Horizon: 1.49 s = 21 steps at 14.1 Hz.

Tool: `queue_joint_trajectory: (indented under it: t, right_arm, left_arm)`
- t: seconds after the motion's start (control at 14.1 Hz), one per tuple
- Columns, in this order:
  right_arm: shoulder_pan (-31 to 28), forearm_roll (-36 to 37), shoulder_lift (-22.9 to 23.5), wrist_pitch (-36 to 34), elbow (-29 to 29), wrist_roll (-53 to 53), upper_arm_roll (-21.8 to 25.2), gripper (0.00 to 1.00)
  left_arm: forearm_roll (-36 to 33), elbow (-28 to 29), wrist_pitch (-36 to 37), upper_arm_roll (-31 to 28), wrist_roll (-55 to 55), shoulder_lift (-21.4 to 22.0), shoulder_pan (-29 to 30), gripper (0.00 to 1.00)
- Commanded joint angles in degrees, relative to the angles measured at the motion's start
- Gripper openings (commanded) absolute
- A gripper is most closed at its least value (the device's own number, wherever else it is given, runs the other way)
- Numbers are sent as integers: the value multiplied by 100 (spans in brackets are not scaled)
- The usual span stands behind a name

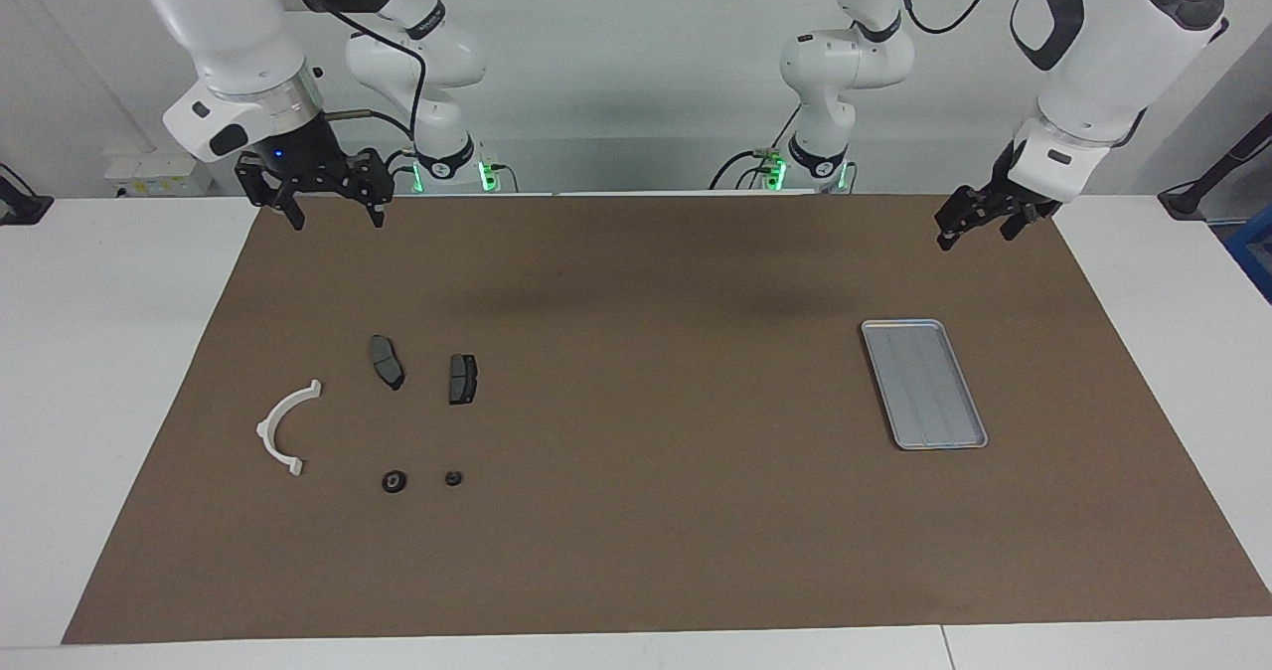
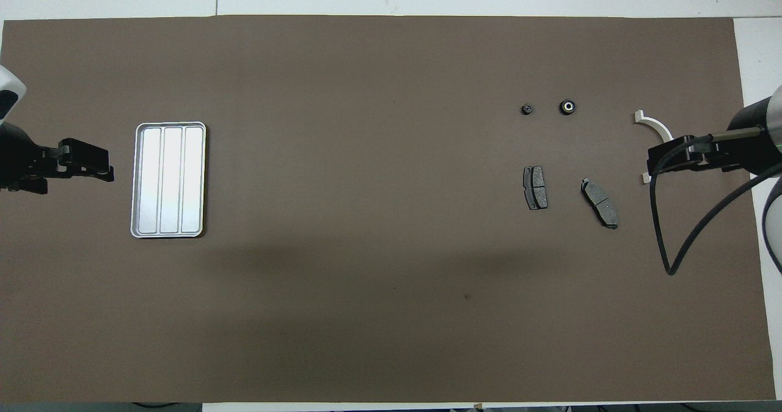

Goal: Pick bearing gear from pile to tray
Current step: 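Reach the right gripper toward the small dark ring near the pads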

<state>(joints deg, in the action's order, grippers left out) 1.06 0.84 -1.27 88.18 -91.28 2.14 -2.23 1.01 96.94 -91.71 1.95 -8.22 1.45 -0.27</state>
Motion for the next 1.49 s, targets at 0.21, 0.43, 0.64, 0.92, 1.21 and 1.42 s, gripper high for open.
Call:
queue_joint_trajectory:
  t: [0.21, 0.43, 0.64, 0.92, 1.21, 1.42]
  right_arm:
    - [-97, -23, -75, 85, -74, -135, -40, 100]
    - [-71, -14, -75, 103, -66, -161, -40, 100]
    - [-80, 3, -75, 85, -74, -161, -32, 100]
    - [-71, -14, -119, 50, -136, -179, -40, 100]
    - [-27, -5, -32, 417, -319, -144, -40, 100]
    - [218, 47, 520, 901, -356, 4, -40, 100]
  left_arm:
    - [-66, 0, 75, 42, 4, 22, 36, 100]
    - [-66, 0, 66, 42, -5, 22, 36, 100]
    - [-66, 0, 75, 42, -5, 22, 36, 100]
    - [-66, 0, 75, 42, 4, 22, 36, 100]
    - [-66, 0, 75, 42, 4, 22, 36, 100]
    - [-66, 0, 75, 42, 4, 22, 36, 100]
